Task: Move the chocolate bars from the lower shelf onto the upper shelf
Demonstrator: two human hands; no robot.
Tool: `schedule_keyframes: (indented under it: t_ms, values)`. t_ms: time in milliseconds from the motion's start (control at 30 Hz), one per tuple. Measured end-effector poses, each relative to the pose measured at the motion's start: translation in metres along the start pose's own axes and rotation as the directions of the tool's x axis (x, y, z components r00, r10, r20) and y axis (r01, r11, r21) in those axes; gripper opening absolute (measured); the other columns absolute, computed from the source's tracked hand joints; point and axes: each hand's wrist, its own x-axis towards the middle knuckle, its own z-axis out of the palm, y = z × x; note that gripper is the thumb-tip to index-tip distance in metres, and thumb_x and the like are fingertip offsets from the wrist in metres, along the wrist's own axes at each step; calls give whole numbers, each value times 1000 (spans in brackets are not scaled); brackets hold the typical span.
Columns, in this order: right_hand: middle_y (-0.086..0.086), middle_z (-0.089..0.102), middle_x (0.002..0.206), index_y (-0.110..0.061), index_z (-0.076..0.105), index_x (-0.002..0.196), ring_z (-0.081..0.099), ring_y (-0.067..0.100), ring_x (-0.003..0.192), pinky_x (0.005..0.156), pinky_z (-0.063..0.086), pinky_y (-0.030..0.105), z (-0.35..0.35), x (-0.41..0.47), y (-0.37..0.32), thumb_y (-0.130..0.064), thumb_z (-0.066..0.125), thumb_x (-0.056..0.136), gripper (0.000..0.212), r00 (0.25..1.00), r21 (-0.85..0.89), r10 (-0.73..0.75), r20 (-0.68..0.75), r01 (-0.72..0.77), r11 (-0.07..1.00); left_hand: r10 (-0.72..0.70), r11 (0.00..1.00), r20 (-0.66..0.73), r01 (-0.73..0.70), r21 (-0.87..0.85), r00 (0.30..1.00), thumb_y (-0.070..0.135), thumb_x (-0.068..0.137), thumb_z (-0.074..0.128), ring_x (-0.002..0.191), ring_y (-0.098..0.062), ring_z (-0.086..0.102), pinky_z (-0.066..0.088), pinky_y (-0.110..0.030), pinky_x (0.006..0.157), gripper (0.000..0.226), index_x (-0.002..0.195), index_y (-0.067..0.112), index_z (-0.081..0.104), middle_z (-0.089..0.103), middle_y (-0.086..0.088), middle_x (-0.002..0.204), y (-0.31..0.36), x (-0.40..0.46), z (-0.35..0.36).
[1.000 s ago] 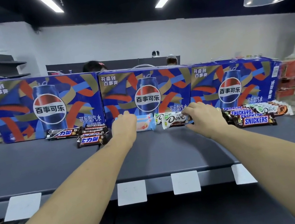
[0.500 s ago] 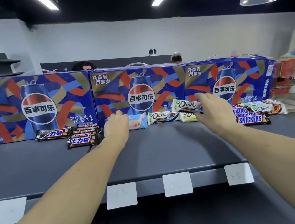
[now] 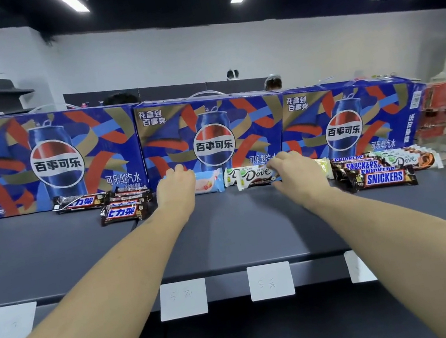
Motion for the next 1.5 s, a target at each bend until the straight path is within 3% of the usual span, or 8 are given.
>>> schedule_keyframes:
  t_ms: [267,733,1233,1500]
  values:
    - [2,58,115,-19,58,119,53,25,111,76,52,38,15,19,-16,-26,67,88,33,997,37,-38,71,35,999,93,995,-39,-94,-34,995,5,86,61,107,-24,47,34,-30,71,31,115,14,55,49,-7,114,15,13,9]
    - [5,54,124,-16,54,129,46,25,116,79,49,38,36,44,-16,-12,60,89,41,998,116,28,57,-35,993,119,988,-44,-123,-91,992,8,89,61,107,-24,47,43,-32,79,37,124,16,53,48,-7,116,17,25,16]
    - [3,53,132,-18,52,136,44,24,123,92,47,38,36,38,-14,-21,64,86,52,998,215,23,57,-35,976,124,986,-65,-131,-108,990,12,90,60,108,-23,47,43,-31,81,37,126,19,53,50,-5,118,20,20,13]
    - [3,51,132,-17,48,137,43,23,121,88,48,36,31,31,-9,-20,64,85,54,998,217,39,48,-49,975,123,986,-67,-129,-107,990,11,89,61,109,-23,48,44,-32,83,39,126,18,53,50,-6,118,21,16,9]
